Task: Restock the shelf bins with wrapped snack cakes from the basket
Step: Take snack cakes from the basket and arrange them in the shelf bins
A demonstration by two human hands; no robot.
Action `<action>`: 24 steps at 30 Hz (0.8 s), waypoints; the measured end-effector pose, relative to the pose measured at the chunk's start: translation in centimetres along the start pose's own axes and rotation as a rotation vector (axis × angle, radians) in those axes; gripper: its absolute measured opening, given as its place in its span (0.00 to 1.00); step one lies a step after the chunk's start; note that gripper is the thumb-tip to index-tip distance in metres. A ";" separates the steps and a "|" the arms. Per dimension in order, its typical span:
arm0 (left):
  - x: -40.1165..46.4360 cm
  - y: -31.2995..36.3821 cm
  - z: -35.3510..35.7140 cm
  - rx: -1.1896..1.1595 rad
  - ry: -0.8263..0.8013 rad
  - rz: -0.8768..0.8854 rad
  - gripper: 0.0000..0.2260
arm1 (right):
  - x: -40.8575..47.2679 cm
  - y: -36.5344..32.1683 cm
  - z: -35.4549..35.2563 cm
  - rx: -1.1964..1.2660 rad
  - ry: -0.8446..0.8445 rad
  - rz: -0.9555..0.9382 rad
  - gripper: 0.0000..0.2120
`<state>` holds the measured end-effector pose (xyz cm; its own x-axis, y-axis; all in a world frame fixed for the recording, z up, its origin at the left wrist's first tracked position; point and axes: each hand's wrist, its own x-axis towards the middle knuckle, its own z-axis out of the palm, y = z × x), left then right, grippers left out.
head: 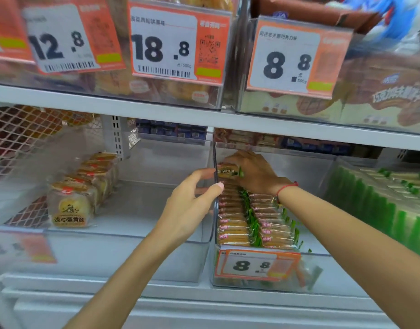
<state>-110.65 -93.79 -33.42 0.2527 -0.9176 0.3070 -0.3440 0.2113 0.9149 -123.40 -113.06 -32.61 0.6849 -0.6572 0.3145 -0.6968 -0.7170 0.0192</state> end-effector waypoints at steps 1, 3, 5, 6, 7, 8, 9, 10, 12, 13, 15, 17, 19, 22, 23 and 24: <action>0.0 0.0 0.0 0.009 0.001 -0.007 0.16 | -0.5 -0.2 -0.7 0.006 -0.015 0.011 0.22; 0.0 0.0 0.0 0.040 0.010 -0.010 0.16 | -2.2 -0.8 -2.3 0.028 -0.034 0.052 0.23; -0.2 0.0 0.0 0.079 0.039 -0.004 0.17 | -4.4 -1.6 -3.6 0.126 -0.040 0.088 0.21; -0.2 0.0 0.0 0.107 0.070 -0.004 0.19 | -5.7 -2.0 -4.2 0.205 -0.035 0.095 0.19; -0.4 0.2 0.1 0.150 0.115 -0.002 0.21 | -7.2 -2.6 -4.8 0.279 -0.026 0.094 0.18; -0.6 0.4 0.2 0.211 0.169 0.008 0.21 | -8.8 -3.2 -5.4 0.329 -0.010 0.088 0.17; -1.0 0.7 0.4 0.273 0.228 0.028 0.19 | -10.5 -4.0 -5.9 0.360 0.014 0.080 0.15; -1.6 1.0 0.6 0.316 0.293 0.063 0.17 | -12.3 -4.7 -6.2 0.379 0.053 0.072 0.14; -3.4 1.4 1.1 0.341 0.372 0.164 0.12 | -15.5 -6.3 -6.6 0.379 0.165 0.060 0.11; -4.6 1.5 1.4 0.350 0.387 0.219 0.12 | -17.2 -7.2 -6.7 0.358 0.230 0.041 0.09; -7.7 1.3 1.8 0.396 0.403 0.345 0.12 | -20.5 -8.6 -6.5 0.286 0.334 -0.018 0.07; -11.1 0.9 1.8 0.444 0.417 0.425 0.11 | -23.2 -9.6 -5.7 0.229 0.374 -0.081 0.06; -14.4 -0.2 1.7 0.502 0.350 0.387 0.10 | -25.6 -10.2 -3.9 0.201 0.335 -0.121 0.06; -18.6 -3.2 1.8 0.624 0.099 0.098 0.11 | -28.3 -10.4 0.2 0.148 0.120 -0.160 0.08; -19.6 -4.3 2.0 0.680 0.006 0.003 0.12 | -29.0 -10.4 1.6 0.140 0.008 -0.141 0.09; -20.5 -5.6 2.2 0.738 -0.089 -0.064 0.13 | -29.8 -10.4 3.1 0.149 -0.108 -0.107 0.10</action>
<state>-115.87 -76.89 -45.37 0.2291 -0.9508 0.2083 -0.8568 -0.0955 0.5067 -135.89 -86.75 -45.07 0.7776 -0.5912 0.2141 -0.5854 -0.8050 -0.0964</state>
